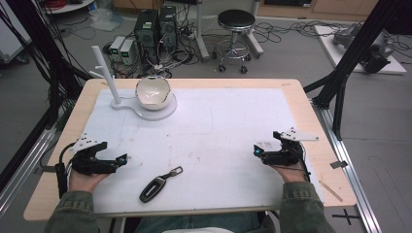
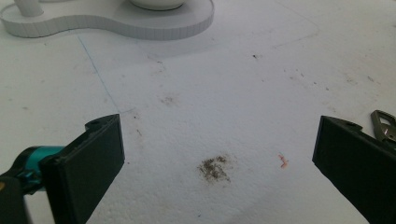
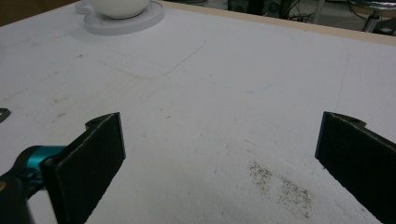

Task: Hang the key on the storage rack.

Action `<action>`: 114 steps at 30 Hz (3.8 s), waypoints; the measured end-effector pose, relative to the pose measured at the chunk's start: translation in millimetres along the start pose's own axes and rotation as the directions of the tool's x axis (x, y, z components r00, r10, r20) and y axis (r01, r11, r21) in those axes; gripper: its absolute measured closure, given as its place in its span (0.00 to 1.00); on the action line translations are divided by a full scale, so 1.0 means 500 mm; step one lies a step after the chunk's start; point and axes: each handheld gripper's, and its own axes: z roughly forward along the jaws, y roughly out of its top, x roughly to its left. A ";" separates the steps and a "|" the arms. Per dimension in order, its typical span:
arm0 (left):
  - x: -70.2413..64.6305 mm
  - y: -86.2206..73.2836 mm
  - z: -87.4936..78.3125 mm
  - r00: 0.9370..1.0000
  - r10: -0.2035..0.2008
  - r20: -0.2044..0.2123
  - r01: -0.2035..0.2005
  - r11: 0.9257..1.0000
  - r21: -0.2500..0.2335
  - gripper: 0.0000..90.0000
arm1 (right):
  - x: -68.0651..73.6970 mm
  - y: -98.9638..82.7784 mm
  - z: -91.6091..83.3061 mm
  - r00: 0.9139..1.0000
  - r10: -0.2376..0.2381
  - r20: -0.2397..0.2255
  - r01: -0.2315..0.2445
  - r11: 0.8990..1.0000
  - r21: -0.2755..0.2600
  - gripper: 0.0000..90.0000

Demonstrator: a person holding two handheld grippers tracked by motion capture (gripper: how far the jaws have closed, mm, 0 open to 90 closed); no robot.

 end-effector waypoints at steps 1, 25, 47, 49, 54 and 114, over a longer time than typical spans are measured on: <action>-0.001 0.000 0.000 1.000 -0.001 0.001 0.001 1.000 0.002 0.03 | -0.002 0.000 0.001 1.000 0.002 0.005 -0.002 1.000 0.002 0.01; -0.080 0.047 0.044 0.991 0.121 0.061 -0.131 0.971 0.201 0.03 | -0.004 -0.001 0.000 1.000 0.018 0.013 -0.018 1.000 0.008 0.01; -0.154 0.074 0.104 0.980 0.125 0.156 -0.174 0.917 0.359 0.03 | -0.004 -0.002 0.001 1.000 0.005 0.020 -0.005 1.000 0.013 0.01; -0.156 0.075 0.105 0.979 0.130 0.158 -0.180 0.913 0.367 0.03 | -0.004 -0.002 0.000 1.000 0.012 0.017 -0.013 1.000 0.012 0.01; -0.162 0.068 0.119 0.972 0.142 0.186 -0.209 0.882 0.422 0.03 | -0.005 -0.002 -0.002 1.000 0.020 0.012 -0.020 1.000 0.008 0.01; -0.285 0.110 0.192 0.887 0.314 0.340 -0.461 0.650 0.604 0.66 | -0.008 -0.005 0.004 1.000 0.008 0.005 -0.008 0.999 0.042 0.01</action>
